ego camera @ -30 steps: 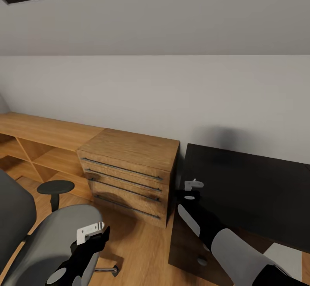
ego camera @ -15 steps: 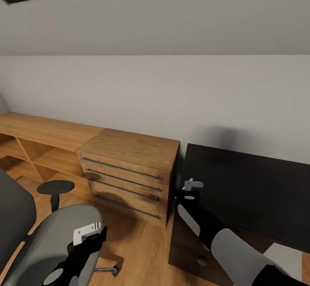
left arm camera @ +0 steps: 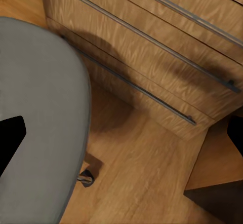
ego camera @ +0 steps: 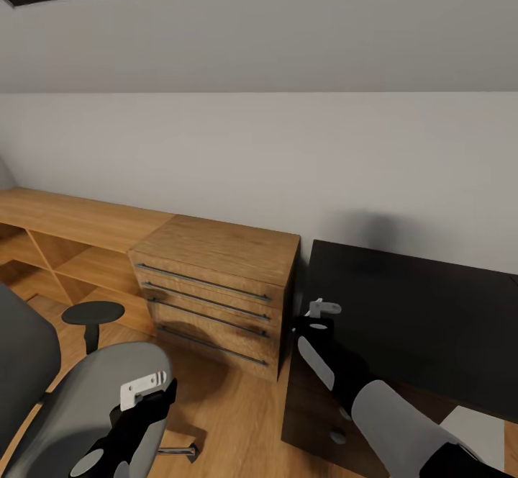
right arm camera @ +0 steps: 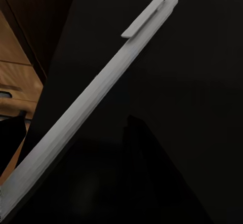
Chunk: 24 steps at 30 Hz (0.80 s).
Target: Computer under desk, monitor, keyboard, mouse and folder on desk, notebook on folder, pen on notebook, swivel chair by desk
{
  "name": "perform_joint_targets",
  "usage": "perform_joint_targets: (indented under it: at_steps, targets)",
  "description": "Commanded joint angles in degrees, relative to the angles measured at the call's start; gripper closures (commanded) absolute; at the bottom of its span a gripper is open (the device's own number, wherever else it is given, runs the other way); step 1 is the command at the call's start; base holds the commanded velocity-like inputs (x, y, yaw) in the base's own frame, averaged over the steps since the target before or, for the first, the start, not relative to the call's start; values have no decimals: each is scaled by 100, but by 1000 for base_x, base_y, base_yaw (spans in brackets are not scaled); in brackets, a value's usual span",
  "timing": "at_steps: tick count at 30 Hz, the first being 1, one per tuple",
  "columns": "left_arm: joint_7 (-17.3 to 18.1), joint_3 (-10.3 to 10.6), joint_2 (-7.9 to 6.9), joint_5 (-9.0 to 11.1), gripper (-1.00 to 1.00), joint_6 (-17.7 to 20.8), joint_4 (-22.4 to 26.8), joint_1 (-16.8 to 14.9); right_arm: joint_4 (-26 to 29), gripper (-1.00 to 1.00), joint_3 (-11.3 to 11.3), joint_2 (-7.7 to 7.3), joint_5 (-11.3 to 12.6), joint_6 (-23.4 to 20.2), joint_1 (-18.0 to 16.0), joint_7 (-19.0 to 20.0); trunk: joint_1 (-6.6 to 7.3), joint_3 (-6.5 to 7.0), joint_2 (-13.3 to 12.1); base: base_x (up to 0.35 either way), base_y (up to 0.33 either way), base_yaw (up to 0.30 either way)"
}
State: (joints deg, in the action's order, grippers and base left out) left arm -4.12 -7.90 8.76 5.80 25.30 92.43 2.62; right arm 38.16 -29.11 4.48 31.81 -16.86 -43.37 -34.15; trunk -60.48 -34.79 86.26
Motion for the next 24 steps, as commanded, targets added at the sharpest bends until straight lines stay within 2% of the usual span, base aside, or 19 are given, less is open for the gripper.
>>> perform_joint_targets:
  at_steps: [1, 24]
  targets:
    - [-34, -3, 2, 61, -100, 28, 12, 1, -28, 100, -11, -137, 0, -82, -5, -180, 0, -5, 3, 0, 0, 0]
    - [-34, 8, 20, 70, -100, 36, -4, 1, 28, 100, 18, -158, 0, -89, -5, -180, 0, -5, 3, 0, -9, 0]
